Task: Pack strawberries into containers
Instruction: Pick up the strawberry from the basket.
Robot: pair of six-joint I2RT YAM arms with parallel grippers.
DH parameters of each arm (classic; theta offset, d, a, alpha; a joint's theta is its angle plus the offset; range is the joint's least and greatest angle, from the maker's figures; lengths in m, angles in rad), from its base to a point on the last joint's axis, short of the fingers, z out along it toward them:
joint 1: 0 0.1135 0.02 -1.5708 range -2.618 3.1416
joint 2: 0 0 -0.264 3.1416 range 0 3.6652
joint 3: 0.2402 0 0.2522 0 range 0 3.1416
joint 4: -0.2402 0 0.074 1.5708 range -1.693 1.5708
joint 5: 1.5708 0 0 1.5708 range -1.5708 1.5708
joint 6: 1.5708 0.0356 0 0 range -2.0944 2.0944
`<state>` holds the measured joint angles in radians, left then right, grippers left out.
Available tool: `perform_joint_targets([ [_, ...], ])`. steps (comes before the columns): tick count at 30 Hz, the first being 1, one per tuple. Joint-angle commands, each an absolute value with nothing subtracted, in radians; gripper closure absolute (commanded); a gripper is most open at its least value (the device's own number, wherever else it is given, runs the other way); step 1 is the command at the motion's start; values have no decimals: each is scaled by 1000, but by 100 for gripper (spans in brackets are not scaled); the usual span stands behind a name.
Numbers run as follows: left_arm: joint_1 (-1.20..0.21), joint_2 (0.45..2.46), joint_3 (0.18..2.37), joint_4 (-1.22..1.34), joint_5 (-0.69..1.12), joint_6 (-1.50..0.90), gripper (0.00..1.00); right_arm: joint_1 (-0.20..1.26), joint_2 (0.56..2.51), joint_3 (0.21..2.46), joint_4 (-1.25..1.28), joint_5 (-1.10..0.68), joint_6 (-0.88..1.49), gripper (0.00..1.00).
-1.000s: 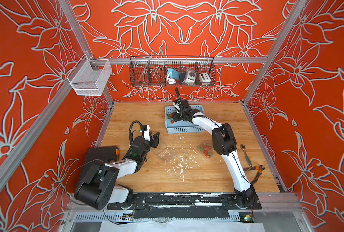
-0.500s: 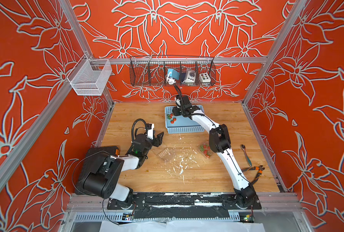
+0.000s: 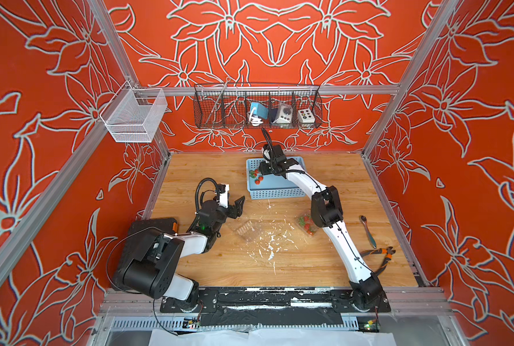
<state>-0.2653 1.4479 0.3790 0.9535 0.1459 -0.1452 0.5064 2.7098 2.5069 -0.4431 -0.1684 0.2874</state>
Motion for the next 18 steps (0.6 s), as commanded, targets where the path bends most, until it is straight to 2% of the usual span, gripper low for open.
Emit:
perform_joint_targets([
  [1, -261, 1427, 365, 997, 135, -137, 22, 492, 2757, 2581, -475, -188, 318, 61],
  [15, -261, 1463, 388, 1003, 166, -157, 22, 487, 2793, 2625, -513, -213, 353, 66],
  [18, -261, 1460, 385, 1002, 160, -156, 22, 482, 2794, 2625, -500, -204, 353, 71],
])
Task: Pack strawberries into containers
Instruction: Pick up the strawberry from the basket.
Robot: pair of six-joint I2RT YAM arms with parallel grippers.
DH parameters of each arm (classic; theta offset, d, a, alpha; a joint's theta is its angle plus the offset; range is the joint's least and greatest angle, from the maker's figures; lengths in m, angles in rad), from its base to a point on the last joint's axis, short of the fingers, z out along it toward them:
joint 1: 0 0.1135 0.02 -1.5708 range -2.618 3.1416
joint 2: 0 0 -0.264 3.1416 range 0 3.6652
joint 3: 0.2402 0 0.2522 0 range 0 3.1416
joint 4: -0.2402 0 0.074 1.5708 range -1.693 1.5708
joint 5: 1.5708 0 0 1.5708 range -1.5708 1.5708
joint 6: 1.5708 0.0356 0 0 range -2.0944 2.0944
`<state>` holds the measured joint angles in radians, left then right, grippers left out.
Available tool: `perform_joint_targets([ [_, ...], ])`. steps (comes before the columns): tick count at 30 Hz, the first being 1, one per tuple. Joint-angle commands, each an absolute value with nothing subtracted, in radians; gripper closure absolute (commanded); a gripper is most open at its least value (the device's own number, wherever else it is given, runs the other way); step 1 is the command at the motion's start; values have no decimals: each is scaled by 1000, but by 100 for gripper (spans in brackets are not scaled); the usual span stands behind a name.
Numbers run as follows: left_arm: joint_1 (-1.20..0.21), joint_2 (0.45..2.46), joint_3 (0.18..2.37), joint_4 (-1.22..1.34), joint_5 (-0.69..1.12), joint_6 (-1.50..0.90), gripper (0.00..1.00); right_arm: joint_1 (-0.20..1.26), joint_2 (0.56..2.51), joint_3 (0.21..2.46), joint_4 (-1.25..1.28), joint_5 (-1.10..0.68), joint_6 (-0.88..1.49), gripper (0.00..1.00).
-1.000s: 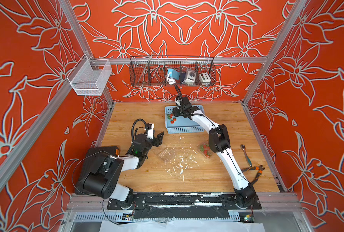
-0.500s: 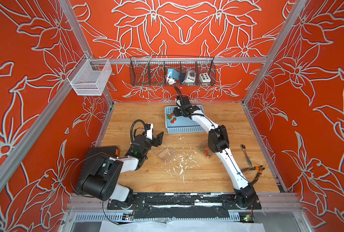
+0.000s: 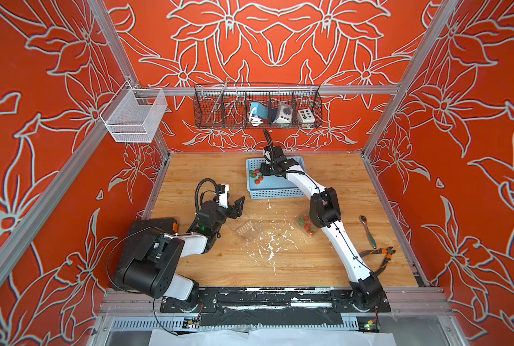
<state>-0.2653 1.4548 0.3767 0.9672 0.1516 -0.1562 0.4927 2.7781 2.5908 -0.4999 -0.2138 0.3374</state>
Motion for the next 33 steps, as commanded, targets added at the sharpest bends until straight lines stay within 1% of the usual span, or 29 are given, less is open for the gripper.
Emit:
perform_joint_targets([
  [1, -261, 1459, 385, 1003, 162, -156, 22, 483, 2794, 2625, -493, -205, 354, 73],
  [5, -260, 1466, 385, 1004, 161, -158, 22, 477, 2793, 2620, -470, -217, 359, 90],
  [8, -261, 1471, 388, 1005, 163, -158, 22, 474, 2779, 2601, -452, -236, 360, 100],
  [13, -261, 1480, 394, 1001, 167, -159, 22, 474, 2686, 2449, -367, -250, 346, 100],
  [22, -260, 1471, 391, 996, 142, -165, 22, 482, 2367, 1924, -93, -262, 310, 100],
  [33, -249, 1459, 392, 972, 115, -183, 22, 507, 2112, 1682, -78, -304, 223, 100],
])
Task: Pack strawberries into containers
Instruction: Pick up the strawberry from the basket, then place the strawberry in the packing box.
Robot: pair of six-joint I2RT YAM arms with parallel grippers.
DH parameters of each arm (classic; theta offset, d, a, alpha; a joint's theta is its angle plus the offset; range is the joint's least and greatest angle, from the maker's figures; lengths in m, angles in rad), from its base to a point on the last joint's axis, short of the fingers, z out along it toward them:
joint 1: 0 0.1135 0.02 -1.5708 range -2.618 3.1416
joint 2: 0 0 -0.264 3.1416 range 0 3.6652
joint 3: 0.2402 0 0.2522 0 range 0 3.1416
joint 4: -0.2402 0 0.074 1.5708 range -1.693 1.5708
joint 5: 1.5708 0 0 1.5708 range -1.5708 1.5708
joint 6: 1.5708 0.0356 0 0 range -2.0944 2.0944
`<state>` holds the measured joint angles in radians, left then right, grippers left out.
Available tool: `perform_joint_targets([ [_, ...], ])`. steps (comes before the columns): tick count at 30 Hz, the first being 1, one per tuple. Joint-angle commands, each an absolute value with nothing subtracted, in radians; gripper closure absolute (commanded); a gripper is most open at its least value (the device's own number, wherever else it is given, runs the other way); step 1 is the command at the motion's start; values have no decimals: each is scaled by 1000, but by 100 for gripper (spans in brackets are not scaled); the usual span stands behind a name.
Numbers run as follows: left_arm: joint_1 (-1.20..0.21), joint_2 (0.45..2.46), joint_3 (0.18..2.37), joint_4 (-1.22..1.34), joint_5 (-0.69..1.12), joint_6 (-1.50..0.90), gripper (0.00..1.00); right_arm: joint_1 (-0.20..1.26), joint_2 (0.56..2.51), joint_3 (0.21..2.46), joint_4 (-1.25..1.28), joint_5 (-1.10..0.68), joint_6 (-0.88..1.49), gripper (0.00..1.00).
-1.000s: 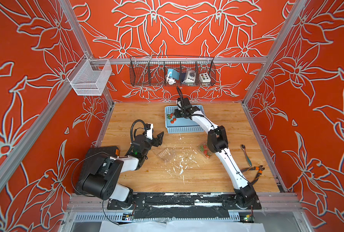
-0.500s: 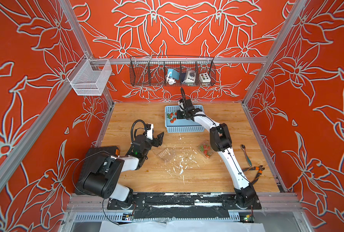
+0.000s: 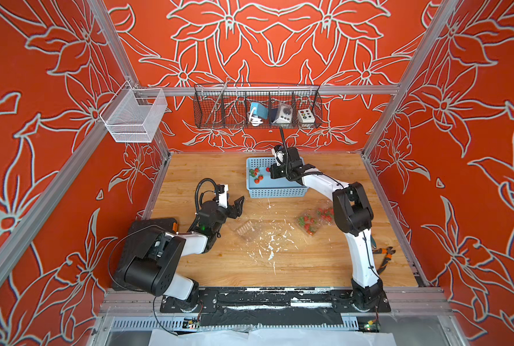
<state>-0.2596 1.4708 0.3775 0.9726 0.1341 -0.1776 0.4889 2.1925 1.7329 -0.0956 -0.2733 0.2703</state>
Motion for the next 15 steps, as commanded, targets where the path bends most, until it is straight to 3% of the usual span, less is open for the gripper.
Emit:
perform_joint_targets([
  [1, -246, 1460, 393, 970, 109, -189, 22, 514, 2071, 1634, -62, -308, 219, 100],
  [7, -224, 1472, 406, 950, 91, -228, 22, 614, 1854, 1419, -105, -340, 128, 100],
  [15, -206, 1488, 409, 936, 80, -263, 22, 746, 1777, 1349, -329, -414, -1, 100],
])
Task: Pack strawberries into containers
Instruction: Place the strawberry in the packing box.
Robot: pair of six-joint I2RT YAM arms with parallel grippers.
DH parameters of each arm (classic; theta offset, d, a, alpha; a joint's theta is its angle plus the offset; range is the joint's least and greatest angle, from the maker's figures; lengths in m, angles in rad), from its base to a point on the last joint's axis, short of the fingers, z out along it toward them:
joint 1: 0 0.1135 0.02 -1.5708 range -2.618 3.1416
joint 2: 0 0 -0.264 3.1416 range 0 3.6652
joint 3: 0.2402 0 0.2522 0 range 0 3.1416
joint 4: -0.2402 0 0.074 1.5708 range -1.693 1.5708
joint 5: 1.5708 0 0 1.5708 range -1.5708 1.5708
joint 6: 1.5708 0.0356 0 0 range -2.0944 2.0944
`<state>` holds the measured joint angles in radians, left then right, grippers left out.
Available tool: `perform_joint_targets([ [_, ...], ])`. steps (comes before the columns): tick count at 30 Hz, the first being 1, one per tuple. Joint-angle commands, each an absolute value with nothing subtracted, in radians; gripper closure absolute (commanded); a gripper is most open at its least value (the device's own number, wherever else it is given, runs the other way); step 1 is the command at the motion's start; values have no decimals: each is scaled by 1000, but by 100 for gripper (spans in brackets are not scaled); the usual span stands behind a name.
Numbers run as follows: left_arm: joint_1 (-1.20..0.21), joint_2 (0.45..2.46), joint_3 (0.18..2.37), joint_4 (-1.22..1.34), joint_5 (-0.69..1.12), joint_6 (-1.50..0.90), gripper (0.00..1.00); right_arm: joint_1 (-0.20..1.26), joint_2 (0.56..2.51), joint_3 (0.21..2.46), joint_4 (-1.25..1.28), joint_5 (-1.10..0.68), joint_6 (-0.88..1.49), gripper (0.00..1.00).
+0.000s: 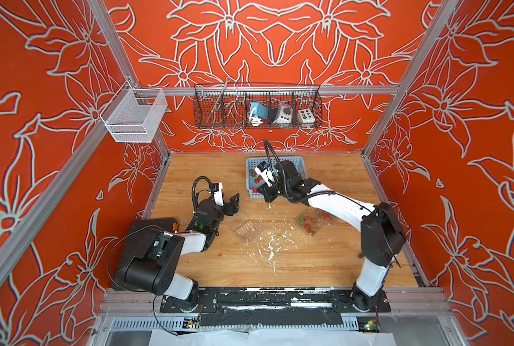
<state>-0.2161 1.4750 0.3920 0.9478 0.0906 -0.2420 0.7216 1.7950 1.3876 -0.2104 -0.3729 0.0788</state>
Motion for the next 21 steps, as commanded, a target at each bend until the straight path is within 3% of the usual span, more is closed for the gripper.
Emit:
perform_joint_targets([
  [1, -204, 1488, 409, 933, 80, -267, 22, 764, 1772, 1344, -350, -410, -11, 100],
  [8, -192, 1485, 402, 934, 90, -286, 22, 855, 1803, 1349, -480, -354, -70, 100],
  [21, -186, 1478, 400, 933, 100, -292, 22, 907, 1813, 1263, -502, -288, -48, 100],
])
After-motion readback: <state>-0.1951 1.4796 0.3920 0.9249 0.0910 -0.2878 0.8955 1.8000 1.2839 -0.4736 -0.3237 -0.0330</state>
